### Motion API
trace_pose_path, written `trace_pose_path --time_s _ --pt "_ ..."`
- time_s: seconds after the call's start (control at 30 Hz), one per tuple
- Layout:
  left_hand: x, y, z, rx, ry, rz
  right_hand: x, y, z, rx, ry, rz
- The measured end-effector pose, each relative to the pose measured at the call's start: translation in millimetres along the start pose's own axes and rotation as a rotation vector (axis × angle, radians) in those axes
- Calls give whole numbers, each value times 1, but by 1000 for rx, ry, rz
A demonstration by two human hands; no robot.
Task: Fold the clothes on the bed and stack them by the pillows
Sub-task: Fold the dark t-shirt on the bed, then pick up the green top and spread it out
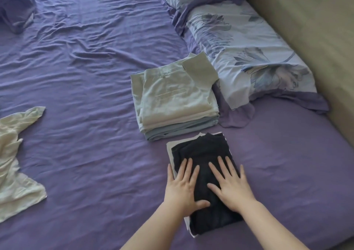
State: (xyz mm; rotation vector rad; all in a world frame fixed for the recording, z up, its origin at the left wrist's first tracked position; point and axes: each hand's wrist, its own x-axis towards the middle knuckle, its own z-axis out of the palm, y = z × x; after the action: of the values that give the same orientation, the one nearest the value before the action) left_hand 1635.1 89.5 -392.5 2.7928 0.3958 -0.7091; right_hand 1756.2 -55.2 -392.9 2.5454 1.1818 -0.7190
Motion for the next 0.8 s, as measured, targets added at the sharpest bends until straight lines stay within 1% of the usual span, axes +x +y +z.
trace_pose_path --time_s 0.1,0.3,0.33,0.4,0.5,0.7,0.8 --pt "2 2 -6 -44 -47 10 0 -3 -5 -28 -20 21" --pt "-28 -16 -27 -125 13 41 -15 -37 -37 21 -13 92" --pt "-37 -23 -30 -137 -2 18 -18 -47 -41 42 -13 100" --pt "-55 -43 -34 -177 -67 -85 -22 -71 -50 107 4 79" --pt "-82 -82 -34 -253 -150 -265 -27 -114 -58 162 45 -37" --pt "-151 -172 -24 -264 -140 -415 -23 -218 -70 155 66 -249" --pt "-189 -219 -16 -305 -128 -490 -19 -274 -79 118 73 -307"
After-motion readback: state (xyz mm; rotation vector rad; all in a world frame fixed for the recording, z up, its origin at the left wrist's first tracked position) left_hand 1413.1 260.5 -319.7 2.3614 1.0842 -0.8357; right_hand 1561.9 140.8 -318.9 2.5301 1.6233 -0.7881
